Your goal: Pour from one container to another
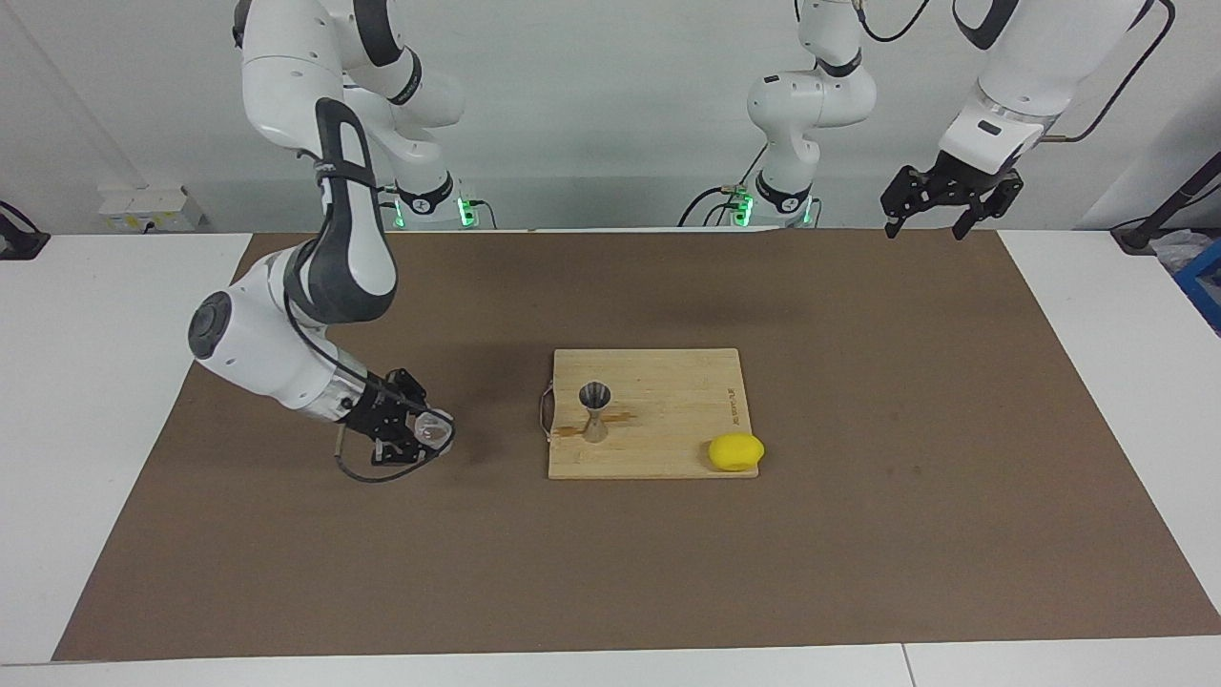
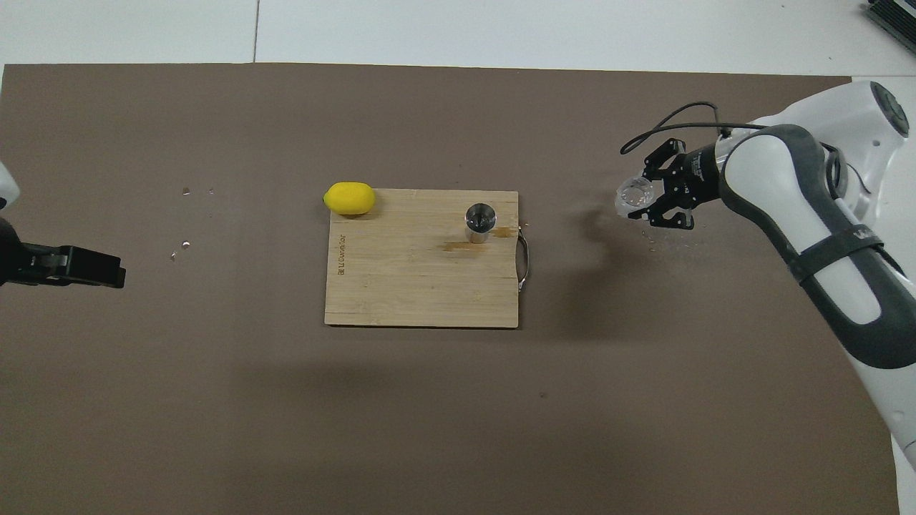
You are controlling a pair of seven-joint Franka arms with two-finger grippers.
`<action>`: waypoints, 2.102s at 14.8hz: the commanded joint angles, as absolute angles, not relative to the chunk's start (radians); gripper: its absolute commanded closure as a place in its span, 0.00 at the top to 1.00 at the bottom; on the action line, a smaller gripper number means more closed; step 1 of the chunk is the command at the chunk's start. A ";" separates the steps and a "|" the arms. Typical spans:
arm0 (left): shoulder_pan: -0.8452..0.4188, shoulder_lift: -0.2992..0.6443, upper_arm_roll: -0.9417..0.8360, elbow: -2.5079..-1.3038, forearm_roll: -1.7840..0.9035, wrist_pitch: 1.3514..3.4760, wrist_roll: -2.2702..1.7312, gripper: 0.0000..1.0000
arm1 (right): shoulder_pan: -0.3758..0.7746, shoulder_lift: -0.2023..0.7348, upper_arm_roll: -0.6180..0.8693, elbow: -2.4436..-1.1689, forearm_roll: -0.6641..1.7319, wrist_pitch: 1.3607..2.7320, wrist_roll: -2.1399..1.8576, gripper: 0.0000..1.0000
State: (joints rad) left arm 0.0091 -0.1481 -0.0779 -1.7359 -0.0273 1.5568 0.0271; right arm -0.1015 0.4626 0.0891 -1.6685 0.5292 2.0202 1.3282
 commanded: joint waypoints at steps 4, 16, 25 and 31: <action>0.028 -0.153 -0.091 -1.743 -0.038 1.571 0.031 1.00 | -0.233 0.433 0.104 -1.845 0.686 2.082 1.138 0.00; 0.028 -0.155 -0.091 -1.744 -0.038 1.572 0.029 1.00 | -0.250 0.244 0.098 -1.967 0.415 2.146 0.902 1.00; 0.029 -0.155 -0.091 -1.746 -0.038 1.574 0.031 1.00 | -0.183 0.140 0.103 -1.924 0.154 1.973 0.230 1.00; 0.029 -0.155 -0.091 -1.746 -0.038 1.574 0.031 1.00 | -0.083 0.058 0.106 -1.875 -0.024 1.860 0.107 1.00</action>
State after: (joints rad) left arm 0.0093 -0.1481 -0.0781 -1.7360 -0.0273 1.5572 0.0271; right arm -0.1042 0.0901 0.1012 -1.9017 0.0184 1.9117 0.1411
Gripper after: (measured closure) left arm 0.000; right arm 0.000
